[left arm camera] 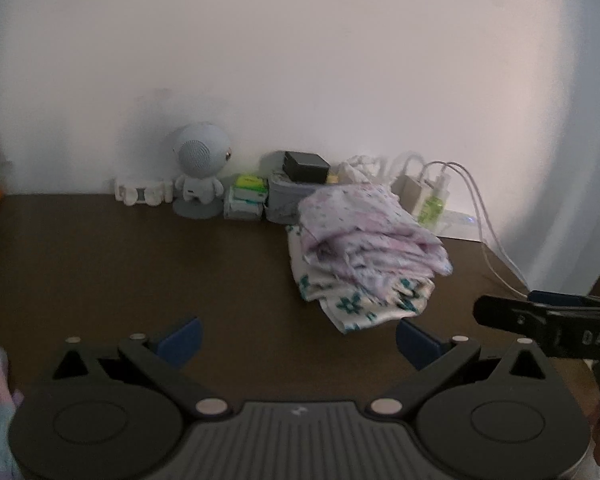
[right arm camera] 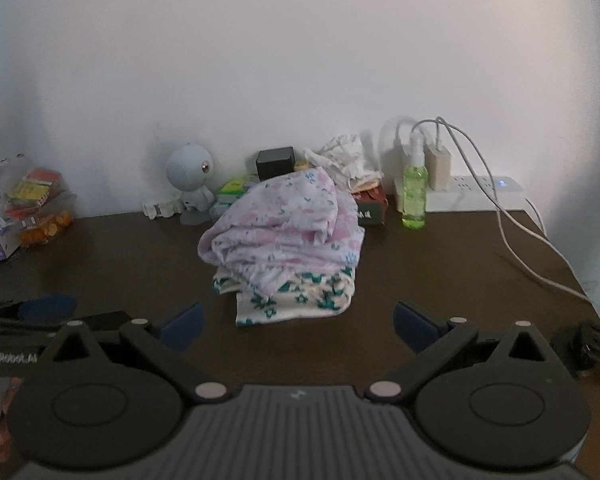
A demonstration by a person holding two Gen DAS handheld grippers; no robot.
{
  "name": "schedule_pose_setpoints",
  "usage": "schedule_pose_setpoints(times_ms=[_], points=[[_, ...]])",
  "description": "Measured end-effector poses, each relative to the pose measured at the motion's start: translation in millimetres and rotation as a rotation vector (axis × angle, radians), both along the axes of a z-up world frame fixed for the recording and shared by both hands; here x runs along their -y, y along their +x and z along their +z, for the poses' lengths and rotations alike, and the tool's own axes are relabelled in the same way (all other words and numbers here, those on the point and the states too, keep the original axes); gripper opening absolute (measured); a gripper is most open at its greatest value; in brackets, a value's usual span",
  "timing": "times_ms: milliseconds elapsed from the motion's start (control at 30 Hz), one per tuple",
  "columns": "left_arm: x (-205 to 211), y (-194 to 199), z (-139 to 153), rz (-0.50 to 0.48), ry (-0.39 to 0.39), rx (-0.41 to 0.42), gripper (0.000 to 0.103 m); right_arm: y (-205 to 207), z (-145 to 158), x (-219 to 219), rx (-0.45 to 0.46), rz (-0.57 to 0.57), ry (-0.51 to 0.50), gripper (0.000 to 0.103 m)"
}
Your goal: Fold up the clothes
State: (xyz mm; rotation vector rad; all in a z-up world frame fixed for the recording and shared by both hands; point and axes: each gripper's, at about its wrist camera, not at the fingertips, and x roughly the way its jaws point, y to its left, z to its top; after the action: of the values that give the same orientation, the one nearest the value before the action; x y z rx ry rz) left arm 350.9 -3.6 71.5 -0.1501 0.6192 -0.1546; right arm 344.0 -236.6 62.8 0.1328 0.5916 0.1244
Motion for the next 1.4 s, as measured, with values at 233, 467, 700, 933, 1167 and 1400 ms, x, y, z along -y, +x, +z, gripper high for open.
schedule_pose_setpoints(times_ms=[233, 467, 700, 933, 1167, 1400], points=[[7, -58, 8, 0.079, 0.09, -0.013, 0.103, -55, 12, -11, 0.046, -0.035, -0.054, 0.103], [11, -127, 20, 0.074, 0.174, 0.071, 0.103, -113, 22, -21, 0.087, -0.029, -0.033, 0.103], [-1, -174, 24, 0.088, 0.13, 0.059, 0.102, -165, 29, -34, 0.113, -0.028, -0.043, 0.103], [-6, -214, 25, 0.085, 0.105, 0.044, 0.1, -211, 35, -43, 0.113, -0.024, -0.053, 0.103], [-6, -261, 23, 0.073, 0.11, 0.05, 0.101, -256, 28, -47, 0.095, -0.026, -0.035, 0.103], [-11, -304, 14, 0.065, 0.076, 0.058, 0.102, -297, 14, -51, 0.071, -0.029, -0.023, 0.103]])
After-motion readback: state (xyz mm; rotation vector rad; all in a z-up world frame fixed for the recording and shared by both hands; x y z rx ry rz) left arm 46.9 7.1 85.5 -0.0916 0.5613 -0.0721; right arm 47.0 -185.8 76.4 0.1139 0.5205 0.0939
